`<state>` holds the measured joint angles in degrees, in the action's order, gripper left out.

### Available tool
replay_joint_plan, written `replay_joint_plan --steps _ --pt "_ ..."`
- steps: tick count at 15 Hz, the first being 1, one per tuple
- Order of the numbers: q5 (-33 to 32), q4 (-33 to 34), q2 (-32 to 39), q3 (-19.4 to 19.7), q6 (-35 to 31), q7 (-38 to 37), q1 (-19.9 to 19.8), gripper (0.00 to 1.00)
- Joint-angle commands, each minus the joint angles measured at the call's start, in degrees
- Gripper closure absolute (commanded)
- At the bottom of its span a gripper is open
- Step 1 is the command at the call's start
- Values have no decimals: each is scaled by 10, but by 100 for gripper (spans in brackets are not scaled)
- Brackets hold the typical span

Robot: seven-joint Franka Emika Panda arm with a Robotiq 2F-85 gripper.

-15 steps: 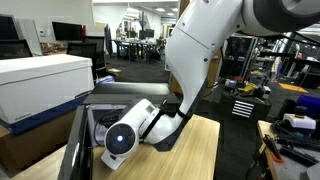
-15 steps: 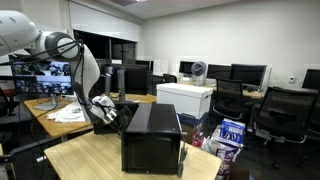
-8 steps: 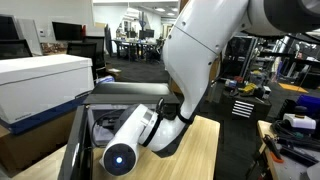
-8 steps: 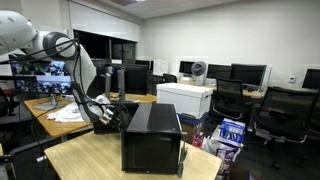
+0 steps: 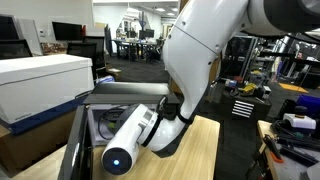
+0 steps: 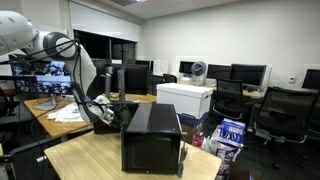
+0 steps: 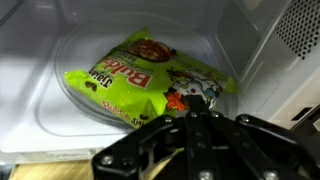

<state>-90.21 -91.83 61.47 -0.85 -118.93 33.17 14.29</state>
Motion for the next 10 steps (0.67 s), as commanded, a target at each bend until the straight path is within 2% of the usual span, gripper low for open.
replay_joint_plan --steps 1,6,10 --pt "13 -16 -13 -12 21 -5 -23 99" --pt "56 -53 -34 -43 -15 36 -62 99" --pt "90 -99 -56 -67 -30 41 -76 99"
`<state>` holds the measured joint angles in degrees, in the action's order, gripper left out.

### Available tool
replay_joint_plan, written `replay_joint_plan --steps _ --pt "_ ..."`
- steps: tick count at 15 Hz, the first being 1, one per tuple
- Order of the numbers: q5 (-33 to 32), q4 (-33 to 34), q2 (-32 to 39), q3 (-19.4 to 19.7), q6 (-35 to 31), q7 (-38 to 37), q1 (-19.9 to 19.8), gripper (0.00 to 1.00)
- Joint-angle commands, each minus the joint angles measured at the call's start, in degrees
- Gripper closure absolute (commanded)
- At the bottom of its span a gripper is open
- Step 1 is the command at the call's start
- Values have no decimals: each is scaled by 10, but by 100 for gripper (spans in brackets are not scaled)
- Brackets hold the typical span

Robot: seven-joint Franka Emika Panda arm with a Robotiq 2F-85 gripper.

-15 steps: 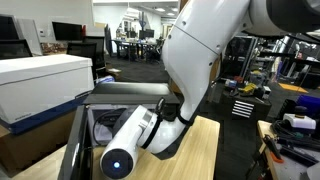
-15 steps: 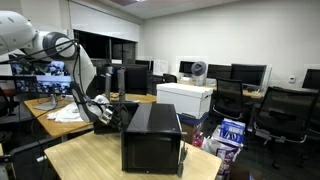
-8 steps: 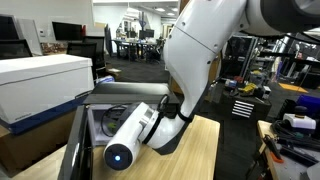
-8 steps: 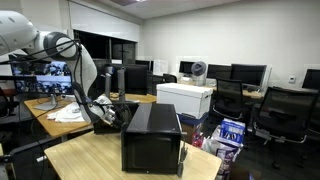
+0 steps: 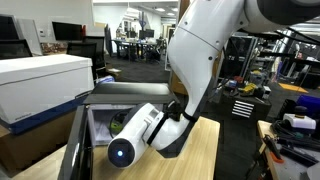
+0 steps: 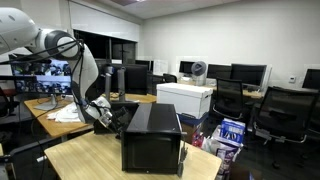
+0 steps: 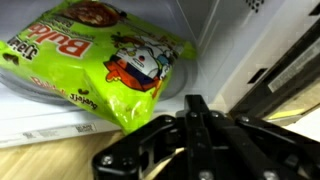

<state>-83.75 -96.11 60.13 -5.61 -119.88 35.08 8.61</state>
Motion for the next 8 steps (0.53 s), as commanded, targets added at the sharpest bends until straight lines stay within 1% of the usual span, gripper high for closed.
replay_joint_plan --steps 1,2,4,6,8 --pt "30 -63 -44 -24 -30 26 -23 99" --pt "31 -67 -46 -27 -41 30 -26 99" --pt "29 -70 -46 -32 -86 45 -37 99" --pt "21 -66 -45 -30 -122 45 -39 99" --pt "22 -62 -44 -25 -143 49 -39 99"
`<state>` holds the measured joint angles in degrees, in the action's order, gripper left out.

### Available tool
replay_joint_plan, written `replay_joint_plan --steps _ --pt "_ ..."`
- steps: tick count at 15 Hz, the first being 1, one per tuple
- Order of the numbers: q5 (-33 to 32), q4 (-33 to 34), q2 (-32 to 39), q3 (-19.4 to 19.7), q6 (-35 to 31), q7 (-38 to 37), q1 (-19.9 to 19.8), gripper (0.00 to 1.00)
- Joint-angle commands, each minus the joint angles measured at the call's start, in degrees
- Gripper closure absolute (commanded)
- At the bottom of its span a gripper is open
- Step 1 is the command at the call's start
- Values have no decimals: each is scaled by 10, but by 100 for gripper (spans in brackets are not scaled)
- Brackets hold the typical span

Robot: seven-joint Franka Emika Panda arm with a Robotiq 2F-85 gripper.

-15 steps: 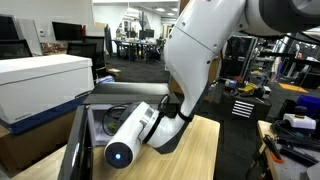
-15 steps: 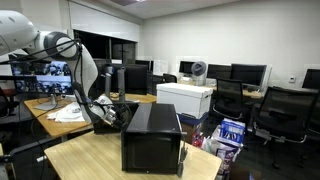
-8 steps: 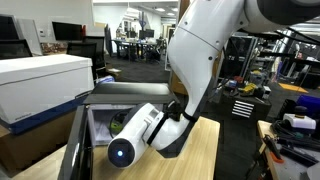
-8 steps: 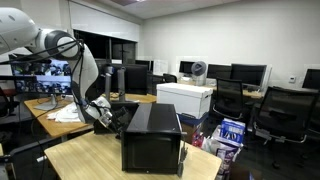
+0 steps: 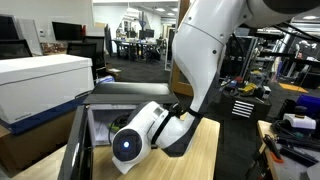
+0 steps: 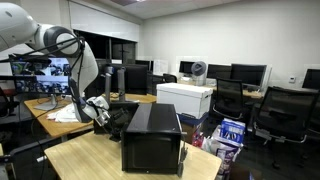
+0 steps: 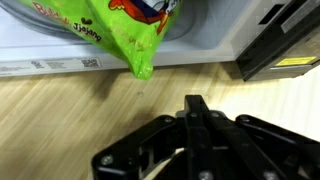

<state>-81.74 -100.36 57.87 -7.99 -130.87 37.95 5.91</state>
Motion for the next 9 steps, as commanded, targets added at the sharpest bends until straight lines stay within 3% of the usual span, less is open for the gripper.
replay_joint_plan --steps 1,9 --pt "3 -16 -21 1 -39 21 -11 99" --pt "-2 15 -10 10 -64 23 -5 99"
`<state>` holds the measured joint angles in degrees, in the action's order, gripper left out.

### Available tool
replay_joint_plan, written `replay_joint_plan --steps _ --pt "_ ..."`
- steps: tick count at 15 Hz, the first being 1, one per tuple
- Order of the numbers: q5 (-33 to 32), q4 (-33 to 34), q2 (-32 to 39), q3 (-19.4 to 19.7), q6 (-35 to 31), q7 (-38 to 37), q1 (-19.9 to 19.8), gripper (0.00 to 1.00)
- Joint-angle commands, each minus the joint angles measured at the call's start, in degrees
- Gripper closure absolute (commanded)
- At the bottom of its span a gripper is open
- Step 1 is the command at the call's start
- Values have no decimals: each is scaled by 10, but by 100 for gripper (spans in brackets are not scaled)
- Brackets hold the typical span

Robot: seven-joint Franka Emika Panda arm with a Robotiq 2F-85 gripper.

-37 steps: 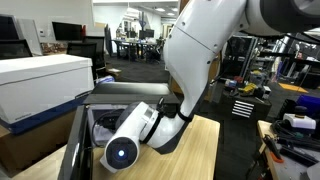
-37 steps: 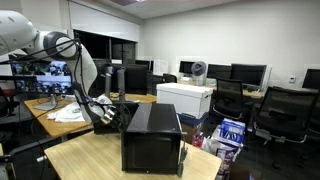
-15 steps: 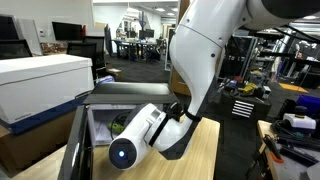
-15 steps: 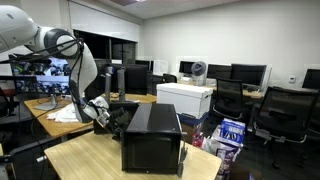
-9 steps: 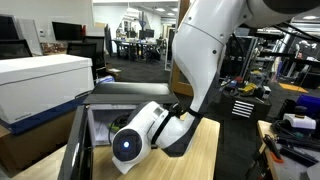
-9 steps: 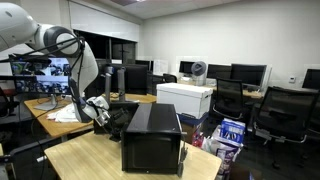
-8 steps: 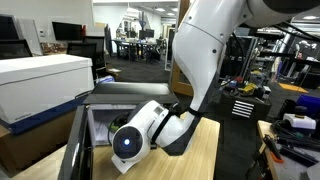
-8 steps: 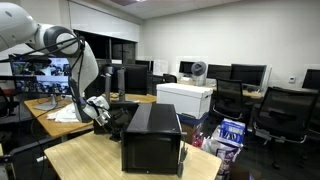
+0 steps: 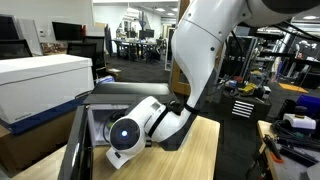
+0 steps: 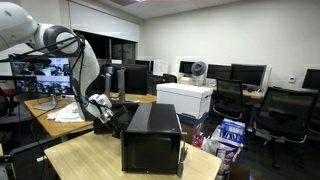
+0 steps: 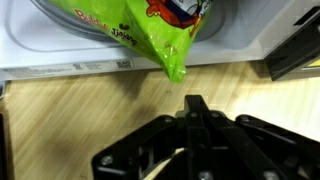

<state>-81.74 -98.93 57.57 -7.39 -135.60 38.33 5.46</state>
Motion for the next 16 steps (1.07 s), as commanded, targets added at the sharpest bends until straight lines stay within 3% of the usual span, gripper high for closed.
replay_joint_plan --steps 1,16 --pt "-3 14 -1 6 -15 20 6 99" --pt "-77 137 82 59 -1 -14 34 99"
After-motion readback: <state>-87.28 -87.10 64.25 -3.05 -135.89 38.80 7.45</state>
